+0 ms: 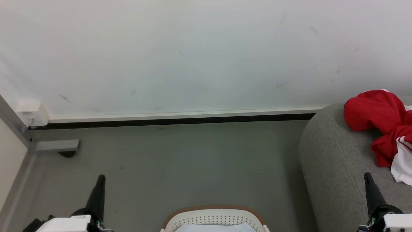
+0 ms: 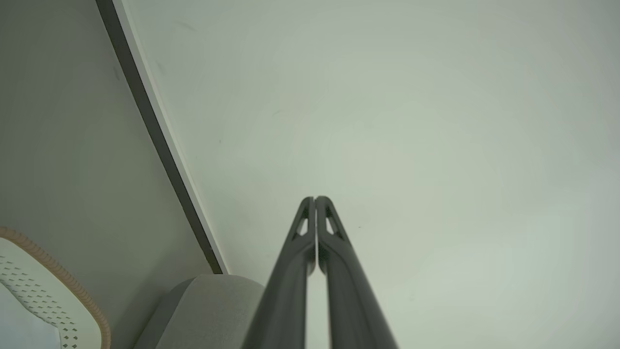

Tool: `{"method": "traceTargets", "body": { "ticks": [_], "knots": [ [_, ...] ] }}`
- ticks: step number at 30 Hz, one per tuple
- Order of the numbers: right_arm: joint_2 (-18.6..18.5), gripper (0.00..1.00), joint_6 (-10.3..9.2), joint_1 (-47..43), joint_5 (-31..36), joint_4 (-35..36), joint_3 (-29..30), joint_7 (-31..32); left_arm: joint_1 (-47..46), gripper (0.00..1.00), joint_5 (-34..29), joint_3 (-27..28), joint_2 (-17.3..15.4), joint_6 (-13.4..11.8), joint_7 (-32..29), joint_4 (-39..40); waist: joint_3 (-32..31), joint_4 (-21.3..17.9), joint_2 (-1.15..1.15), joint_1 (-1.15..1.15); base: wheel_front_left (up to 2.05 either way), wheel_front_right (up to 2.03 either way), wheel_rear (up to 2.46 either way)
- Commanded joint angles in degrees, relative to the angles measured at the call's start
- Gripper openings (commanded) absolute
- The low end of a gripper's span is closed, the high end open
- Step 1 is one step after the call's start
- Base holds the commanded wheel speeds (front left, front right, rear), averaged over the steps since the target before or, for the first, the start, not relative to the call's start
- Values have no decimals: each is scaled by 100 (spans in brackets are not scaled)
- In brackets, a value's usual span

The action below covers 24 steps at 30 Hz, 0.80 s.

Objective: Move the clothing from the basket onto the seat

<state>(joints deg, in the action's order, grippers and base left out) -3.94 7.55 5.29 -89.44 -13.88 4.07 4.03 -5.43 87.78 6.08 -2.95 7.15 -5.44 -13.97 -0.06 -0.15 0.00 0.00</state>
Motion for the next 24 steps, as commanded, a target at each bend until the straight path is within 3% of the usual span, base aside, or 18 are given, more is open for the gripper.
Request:
{"method": "traceTargets", "body": {
  "ticks": [1, 12, 24],
  "knots": [
    [-29, 0, -12, 74, -79, -4, 29, 36, -56, 0, 119, 29, -10, 40, -21, 1, 2, 1, 0, 0, 0, 0, 0],
    [-14, 0, -12, 122, -452, -17, 115, 155, -125, 0, 516, 65, 7, 53, -136, -21, 22, 15, 0, 0, 0, 0, 0],
    [4, 0, -12, 121, -410, -18, 130, 162, -120, 0, 496, 60, 6, 53, -134, -19, 21, 15, 0, 0, 0, 0, 0]
  ]
}}
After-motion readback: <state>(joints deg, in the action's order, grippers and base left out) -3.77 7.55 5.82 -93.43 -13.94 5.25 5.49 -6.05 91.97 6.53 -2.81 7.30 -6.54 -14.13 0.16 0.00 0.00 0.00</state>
